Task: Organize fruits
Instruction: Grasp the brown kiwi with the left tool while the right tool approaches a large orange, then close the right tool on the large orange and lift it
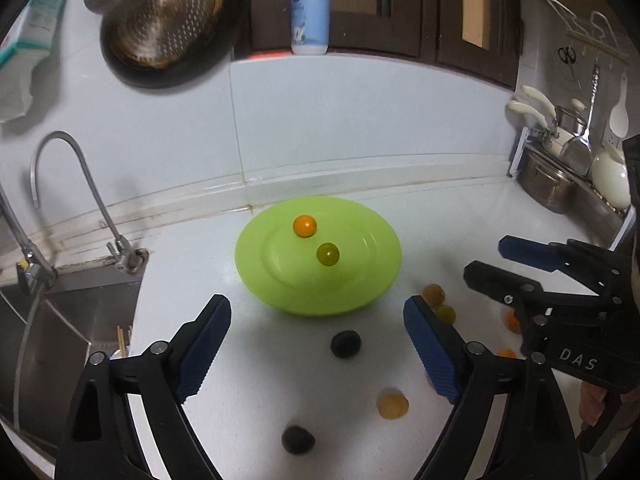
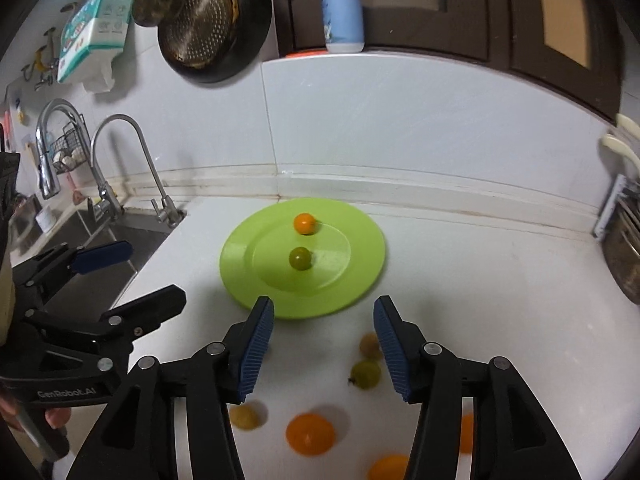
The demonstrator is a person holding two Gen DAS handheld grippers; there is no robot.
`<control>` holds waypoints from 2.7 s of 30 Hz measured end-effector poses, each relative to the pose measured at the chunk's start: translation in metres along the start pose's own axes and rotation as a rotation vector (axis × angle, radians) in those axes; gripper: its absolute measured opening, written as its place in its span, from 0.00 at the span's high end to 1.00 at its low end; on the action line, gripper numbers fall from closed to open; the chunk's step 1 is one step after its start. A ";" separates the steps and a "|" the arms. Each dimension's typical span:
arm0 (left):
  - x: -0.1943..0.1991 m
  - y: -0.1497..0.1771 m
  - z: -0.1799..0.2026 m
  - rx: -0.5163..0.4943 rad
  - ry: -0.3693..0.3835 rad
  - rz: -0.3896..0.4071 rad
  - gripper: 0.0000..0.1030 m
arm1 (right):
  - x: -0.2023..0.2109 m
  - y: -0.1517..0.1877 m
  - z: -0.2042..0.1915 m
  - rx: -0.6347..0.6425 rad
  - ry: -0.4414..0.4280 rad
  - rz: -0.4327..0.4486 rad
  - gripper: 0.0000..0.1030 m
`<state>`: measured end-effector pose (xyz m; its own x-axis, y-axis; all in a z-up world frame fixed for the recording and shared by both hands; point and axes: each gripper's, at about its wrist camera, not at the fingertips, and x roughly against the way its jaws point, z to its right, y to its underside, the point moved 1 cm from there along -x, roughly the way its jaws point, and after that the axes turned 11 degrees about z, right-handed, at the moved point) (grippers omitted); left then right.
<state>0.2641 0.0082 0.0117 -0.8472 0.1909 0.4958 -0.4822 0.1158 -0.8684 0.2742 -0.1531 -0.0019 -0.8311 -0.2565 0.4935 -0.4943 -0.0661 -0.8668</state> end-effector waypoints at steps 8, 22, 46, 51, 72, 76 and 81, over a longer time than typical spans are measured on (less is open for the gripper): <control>0.031 0.020 0.014 -0.019 -0.007 0.032 0.12 | 0.045 0.018 -0.001 0.022 0.076 0.073 0.49; 0.045 0.054 0.041 -0.097 0.003 0.052 0.12 | 0.073 0.067 0.013 -0.033 0.123 0.024 0.49; -0.006 0.096 0.062 -0.102 0.093 -0.102 0.31 | 0.046 0.120 0.037 -0.110 0.132 -0.133 0.49; -0.020 0.102 0.063 -0.092 0.111 -0.144 0.39 | 0.036 0.126 0.042 -0.122 0.136 -0.159 0.49; -0.046 0.105 0.063 -0.051 0.146 -0.205 0.68 | 0.018 0.130 0.051 -0.117 0.124 -0.189 0.58; -0.046 0.105 0.063 -0.049 0.149 -0.203 0.72 | 0.017 0.131 0.051 -0.118 0.128 -0.194 0.62; -0.042 0.104 0.061 -0.048 0.155 -0.193 0.72 | 0.017 0.130 0.050 -0.124 0.123 -0.193 0.62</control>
<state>0.2356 -0.0476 -0.0993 -0.6943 0.3077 0.6506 -0.6174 0.2100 -0.7581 0.2085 -0.2145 -0.1100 -0.7391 -0.1310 0.6607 -0.6681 0.0181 -0.7438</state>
